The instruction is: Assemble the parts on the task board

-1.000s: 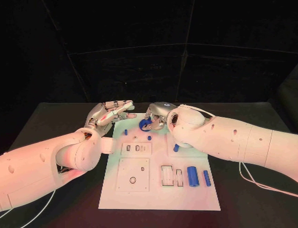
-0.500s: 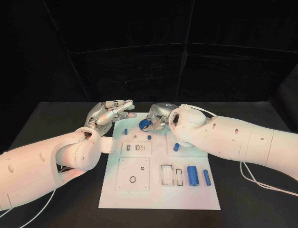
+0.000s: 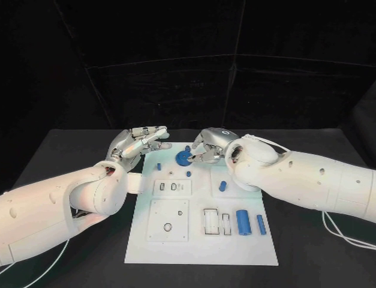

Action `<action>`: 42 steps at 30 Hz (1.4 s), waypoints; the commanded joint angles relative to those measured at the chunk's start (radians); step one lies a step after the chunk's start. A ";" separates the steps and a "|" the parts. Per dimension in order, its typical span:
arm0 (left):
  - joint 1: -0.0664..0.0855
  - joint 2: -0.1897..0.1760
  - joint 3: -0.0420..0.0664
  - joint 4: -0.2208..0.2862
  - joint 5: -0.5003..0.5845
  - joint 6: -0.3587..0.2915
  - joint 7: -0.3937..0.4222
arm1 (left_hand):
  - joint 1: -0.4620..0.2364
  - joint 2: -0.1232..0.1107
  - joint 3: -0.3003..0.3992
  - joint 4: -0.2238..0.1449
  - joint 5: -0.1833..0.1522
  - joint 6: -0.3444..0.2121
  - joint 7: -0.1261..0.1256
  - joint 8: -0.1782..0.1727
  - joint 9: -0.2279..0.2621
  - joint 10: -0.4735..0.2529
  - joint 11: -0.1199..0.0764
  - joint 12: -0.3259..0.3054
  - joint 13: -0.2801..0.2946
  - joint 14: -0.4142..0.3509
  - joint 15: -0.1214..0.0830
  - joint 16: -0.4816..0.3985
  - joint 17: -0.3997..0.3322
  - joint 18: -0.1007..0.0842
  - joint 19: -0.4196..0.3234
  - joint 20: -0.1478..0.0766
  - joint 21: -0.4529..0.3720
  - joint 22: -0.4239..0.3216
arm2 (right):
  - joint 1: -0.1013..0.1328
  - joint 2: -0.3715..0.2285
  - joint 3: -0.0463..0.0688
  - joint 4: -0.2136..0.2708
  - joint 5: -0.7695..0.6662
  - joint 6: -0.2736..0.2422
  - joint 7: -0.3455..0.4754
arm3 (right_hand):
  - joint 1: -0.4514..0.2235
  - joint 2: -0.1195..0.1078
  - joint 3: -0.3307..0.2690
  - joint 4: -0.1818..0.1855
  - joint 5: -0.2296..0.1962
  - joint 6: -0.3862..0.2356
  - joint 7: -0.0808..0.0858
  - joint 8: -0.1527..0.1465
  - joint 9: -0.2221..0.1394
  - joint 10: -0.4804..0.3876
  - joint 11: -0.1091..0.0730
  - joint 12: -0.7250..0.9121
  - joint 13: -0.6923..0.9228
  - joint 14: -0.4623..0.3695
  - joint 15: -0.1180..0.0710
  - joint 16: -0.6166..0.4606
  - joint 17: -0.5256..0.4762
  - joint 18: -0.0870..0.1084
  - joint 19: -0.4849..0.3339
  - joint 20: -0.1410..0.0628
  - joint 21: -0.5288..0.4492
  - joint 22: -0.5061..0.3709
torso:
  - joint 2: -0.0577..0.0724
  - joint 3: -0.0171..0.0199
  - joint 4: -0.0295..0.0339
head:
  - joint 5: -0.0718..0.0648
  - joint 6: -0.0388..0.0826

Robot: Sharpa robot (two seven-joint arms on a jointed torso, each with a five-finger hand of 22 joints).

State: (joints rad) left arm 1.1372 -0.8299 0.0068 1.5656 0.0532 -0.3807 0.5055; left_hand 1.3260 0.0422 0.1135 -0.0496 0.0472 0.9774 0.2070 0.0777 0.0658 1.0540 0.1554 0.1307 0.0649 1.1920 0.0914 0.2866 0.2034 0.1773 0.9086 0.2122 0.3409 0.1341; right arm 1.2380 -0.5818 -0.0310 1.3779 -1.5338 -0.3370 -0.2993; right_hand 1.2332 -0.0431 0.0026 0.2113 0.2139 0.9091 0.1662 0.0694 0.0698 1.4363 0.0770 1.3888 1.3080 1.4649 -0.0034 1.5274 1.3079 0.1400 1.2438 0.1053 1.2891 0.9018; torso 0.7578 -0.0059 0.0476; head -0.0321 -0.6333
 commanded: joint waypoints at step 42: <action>0.001 0.012 0.001 -0.029 -0.012 0.022 0.007 | -0.006 0.003 0.007 -0.004 0.004 0.006 0.004 -0.002 0.000 0.008 -0.004 -0.003 0.003 0.003 0.001 -0.013 0.005 0.007 0.006 -0.002 -0.009 -0.005 | 0.005 -0.275 0.000 -0.118 0.431 0.149 0.414 | 0.193 0.002 -0.075 -0.128 0.091 0.024 -0.009 0.015 -0.001 -0.013 -0.008 -0.019 0.031 0.074 -0.003 -0.016 0.109 -0.005 -0.036 -0.005 -0.035 -0.063 | -0.007 0.0106 -0.0219 | -0.043 0.012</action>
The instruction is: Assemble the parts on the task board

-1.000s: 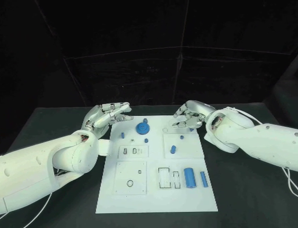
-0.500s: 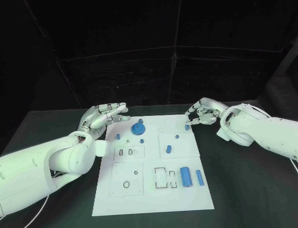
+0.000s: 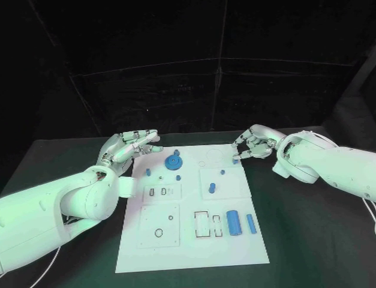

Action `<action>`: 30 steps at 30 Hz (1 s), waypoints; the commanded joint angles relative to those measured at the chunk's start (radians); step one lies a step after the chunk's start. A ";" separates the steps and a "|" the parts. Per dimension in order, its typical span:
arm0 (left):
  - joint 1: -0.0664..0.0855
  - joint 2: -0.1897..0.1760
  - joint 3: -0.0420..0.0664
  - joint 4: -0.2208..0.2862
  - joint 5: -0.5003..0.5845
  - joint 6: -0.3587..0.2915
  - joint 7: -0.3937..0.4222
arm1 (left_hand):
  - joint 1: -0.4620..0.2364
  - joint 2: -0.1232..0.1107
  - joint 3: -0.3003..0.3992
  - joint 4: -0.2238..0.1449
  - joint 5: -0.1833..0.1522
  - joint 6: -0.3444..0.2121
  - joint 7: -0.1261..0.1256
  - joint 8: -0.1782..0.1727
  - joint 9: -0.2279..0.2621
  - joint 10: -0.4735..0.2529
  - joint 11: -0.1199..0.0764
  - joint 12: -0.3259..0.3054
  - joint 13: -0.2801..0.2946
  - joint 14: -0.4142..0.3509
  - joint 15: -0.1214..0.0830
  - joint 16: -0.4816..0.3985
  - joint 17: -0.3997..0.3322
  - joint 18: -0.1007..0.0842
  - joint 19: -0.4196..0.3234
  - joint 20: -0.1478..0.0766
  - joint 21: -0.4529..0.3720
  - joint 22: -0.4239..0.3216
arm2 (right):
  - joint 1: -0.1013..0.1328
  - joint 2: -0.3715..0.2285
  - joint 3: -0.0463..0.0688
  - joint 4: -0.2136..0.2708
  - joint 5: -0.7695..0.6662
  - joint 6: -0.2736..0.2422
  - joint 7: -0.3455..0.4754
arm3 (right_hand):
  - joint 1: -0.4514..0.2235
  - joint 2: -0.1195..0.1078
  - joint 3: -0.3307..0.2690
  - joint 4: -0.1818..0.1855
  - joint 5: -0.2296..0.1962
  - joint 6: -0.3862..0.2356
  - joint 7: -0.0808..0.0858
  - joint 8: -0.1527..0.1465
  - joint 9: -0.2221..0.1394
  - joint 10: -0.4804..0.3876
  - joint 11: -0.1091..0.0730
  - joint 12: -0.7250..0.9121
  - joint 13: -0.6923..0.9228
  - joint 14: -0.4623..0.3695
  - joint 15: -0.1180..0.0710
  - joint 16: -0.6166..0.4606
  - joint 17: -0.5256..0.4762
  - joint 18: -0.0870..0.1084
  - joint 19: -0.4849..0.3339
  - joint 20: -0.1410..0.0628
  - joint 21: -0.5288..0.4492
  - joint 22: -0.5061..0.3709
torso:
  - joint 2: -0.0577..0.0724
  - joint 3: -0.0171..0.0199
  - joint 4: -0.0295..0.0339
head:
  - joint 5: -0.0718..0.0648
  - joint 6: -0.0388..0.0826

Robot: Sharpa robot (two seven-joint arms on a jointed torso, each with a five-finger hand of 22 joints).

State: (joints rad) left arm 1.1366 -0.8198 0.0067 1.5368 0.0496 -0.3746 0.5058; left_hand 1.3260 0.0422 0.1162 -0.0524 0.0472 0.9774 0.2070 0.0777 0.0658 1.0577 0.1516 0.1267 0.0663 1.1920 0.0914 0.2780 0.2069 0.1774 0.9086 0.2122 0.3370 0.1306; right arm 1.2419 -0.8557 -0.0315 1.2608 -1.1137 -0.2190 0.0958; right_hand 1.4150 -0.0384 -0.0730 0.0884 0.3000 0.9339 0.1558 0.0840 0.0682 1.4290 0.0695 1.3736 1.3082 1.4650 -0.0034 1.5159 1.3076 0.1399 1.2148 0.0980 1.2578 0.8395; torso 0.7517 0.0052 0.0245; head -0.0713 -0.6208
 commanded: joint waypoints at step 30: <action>0.001 0.005 0.001 -0.009 -0.008 0.014 0.007 | -0.007 0.002 0.005 -0.001 0.004 0.006 0.004 -0.003 0.000 0.004 0.000 0.000 0.001 0.003 0.001 -0.005 0.002 0.007 0.006 -0.002 -0.006 -0.002 | -0.022 0.022 0.000 -0.037 -0.030 0.063 -0.006 | 0.025 0.015 -0.003 -0.019 0.005 0.023 -0.003 0.014 0.004 -0.004 -0.004 0.000 0.035 0.075 -0.006 -0.004 0.113 -0.005 -0.006 0.001 -0.002 0.001 | -0.001 -0.0022 0.0018 | 0.002 -0.014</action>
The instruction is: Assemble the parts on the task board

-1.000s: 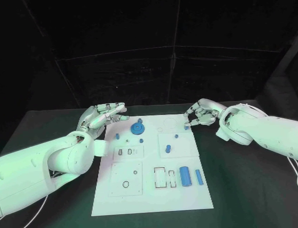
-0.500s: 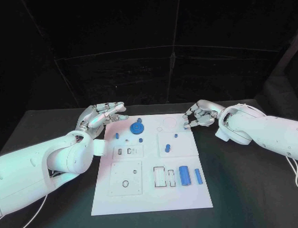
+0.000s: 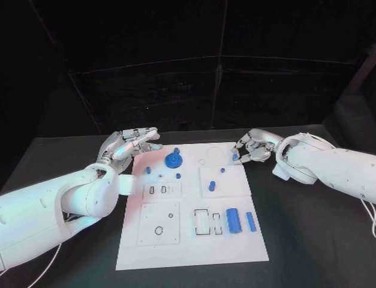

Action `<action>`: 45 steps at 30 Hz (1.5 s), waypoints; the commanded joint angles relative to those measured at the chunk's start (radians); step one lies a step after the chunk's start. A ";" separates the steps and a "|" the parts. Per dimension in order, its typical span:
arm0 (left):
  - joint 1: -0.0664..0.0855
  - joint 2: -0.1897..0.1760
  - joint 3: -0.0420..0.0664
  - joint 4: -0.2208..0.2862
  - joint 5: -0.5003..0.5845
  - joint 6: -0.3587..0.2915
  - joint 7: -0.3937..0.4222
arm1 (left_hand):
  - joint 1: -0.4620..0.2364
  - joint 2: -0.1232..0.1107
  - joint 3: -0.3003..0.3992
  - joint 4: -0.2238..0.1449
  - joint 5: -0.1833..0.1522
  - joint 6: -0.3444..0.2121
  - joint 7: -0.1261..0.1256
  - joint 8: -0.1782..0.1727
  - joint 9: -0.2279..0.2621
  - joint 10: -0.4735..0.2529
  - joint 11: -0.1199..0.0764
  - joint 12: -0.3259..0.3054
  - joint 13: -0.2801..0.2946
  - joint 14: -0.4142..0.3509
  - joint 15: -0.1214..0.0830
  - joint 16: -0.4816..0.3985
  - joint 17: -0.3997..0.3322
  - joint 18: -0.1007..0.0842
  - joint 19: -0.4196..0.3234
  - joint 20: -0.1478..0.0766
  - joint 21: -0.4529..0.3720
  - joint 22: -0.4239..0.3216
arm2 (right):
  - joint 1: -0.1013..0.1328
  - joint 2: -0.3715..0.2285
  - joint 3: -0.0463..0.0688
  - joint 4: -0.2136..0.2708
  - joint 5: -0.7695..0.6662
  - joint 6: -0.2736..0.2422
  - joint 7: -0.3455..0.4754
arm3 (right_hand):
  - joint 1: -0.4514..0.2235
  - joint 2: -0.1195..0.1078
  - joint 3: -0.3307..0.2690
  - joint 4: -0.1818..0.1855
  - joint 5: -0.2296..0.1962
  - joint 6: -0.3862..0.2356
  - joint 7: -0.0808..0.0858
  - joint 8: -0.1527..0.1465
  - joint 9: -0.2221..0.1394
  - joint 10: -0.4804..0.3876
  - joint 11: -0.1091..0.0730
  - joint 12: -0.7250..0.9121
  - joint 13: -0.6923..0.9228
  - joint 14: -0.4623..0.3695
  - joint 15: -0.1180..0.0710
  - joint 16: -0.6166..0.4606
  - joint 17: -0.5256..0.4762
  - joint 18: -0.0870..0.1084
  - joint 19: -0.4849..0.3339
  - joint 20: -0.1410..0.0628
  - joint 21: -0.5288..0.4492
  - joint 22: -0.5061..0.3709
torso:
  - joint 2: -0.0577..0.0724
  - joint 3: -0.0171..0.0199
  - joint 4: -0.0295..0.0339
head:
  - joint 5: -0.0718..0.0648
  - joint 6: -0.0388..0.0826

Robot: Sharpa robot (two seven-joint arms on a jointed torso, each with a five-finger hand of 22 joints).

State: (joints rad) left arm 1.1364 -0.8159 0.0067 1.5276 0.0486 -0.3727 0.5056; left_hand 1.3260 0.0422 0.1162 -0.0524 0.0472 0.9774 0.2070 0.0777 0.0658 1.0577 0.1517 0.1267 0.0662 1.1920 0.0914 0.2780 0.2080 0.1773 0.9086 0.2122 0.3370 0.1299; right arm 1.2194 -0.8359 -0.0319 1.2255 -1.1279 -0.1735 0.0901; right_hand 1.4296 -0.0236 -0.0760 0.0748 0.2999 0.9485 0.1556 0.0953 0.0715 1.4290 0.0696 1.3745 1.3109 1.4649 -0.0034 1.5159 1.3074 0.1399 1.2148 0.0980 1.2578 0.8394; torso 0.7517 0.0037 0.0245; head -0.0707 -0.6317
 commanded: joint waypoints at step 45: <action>0.001 -0.006 0.001 -0.010 -0.007 0.012 0.005 | -0.007 0.002 0.006 -0.002 0.004 0.006 0.004 -0.004 0.000 0.003 0.000 -0.002 0.000 0.004 0.001 -0.007 0.002 0.007 0.007 -0.002 -0.006 -0.002 | -0.005 0.015 0.000 -0.021 -0.029 0.004 -0.001 | 0.050 0.078 0.062 -0.059 -0.067 0.073 -0.017 0.021 -0.002 0.003 -0.018 0.006 0.044 0.078 -0.017 0.000 0.125 -0.008 0.004 -0.010 0.007 0.017 | -0.001 0.0008 -0.0007 | -0.001 -0.009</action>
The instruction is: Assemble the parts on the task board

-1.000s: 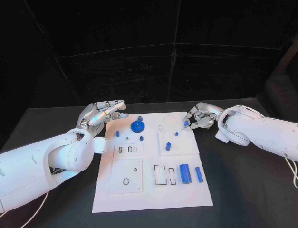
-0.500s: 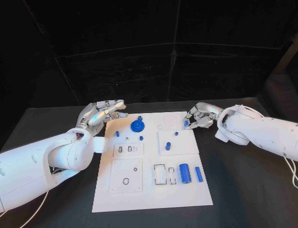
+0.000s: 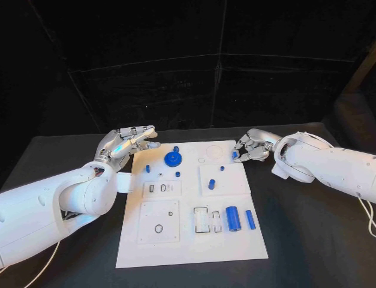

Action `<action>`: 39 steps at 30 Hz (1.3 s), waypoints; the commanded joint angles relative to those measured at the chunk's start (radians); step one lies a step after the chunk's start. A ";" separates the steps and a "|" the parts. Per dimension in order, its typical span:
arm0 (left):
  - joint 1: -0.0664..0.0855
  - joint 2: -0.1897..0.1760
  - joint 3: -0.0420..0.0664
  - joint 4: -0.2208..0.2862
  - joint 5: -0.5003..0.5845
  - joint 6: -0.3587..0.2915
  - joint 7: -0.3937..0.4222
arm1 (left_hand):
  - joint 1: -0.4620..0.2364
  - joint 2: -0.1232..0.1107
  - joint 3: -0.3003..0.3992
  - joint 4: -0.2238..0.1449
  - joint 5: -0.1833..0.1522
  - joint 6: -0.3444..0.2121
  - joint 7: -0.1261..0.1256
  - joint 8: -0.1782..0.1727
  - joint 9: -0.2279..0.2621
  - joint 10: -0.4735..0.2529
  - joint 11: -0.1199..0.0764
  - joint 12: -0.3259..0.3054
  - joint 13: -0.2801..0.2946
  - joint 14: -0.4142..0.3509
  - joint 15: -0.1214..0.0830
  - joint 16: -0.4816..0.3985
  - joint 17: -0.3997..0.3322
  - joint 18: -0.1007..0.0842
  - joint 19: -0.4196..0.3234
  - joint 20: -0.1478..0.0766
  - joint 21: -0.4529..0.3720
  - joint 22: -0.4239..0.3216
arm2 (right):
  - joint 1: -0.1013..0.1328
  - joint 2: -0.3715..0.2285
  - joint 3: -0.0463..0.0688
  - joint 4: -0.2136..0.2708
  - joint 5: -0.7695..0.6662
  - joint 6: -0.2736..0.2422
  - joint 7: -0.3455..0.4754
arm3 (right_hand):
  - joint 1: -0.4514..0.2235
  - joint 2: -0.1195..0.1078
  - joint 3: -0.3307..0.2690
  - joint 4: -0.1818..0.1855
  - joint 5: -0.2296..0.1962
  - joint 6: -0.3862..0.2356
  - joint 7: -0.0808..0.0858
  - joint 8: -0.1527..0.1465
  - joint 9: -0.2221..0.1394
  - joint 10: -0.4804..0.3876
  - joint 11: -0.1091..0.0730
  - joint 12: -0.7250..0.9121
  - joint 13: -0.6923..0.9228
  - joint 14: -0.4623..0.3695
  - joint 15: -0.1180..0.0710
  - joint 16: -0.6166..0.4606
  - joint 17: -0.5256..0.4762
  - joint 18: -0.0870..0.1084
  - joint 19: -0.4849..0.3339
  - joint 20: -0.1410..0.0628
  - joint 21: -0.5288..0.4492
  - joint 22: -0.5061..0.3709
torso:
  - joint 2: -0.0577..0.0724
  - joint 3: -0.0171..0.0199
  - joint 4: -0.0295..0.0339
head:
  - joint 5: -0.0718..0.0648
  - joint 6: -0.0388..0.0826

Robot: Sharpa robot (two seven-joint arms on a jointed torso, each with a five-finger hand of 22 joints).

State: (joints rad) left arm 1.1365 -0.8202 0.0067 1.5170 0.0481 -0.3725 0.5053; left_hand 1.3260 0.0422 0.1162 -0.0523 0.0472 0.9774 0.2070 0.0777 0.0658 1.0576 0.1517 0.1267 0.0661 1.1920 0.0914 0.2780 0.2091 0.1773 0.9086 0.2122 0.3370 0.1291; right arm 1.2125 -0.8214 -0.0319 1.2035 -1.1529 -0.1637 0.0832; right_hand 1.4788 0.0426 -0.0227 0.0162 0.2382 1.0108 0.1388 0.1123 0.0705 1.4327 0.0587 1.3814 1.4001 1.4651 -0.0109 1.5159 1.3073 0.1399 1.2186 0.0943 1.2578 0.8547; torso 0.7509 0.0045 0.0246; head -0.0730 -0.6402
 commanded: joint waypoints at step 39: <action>0.003 -0.009 0.001 -0.005 -0.007 0.014 0.004 | -0.010 0.002 0.005 -0.001 0.004 0.006 0.004 -0.005 0.000 0.003 0.001 -0.003 0.000 0.004 0.001 -0.008 0.002 0.007 0.007 -0.001 -0.007 -0.001 | 0.003 0.035 0.002 0.305 -0.131 -0.286 -0.269 | -0.104 0.002 0.181 -0.034 -0.016 0.110 -0.037 0.025 0.004 0.029 -0.039 0.023 -0.012 0.085 -0.036 0.014 0.158 -0.018 0.031 -0.030 0.037 0.055 | -0.014 -0.0125 0.0042 | 0.024 -0.013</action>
State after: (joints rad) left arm 1.1374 -0.8305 0.0067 1.5125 0.0477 -0.3721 0.5040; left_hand 1.3260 0.0422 0.1162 -0.0524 0.0471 0.9774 0.2071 0.0777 0.0658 1.0576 0.1517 0.1267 0.0661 1.1920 0.0914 0.2730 0.2099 0.1773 0.9086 0.2121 0.3333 0.1285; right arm 1.2137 -0.7918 -0.0311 1.4996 -1.2261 -0.4190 -0.0871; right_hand 1.3808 0.0445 0.1469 -0.0223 0.2262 1.0636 0.1315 0.1313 0.0690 1.4598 0.0245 1.4056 1.3053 1.4650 -0.0396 1.5275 1.3080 0.1400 1.2459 0.0670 1.2906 0.9090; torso 0.7403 -0.0046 0.0275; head -0.0539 -0.6494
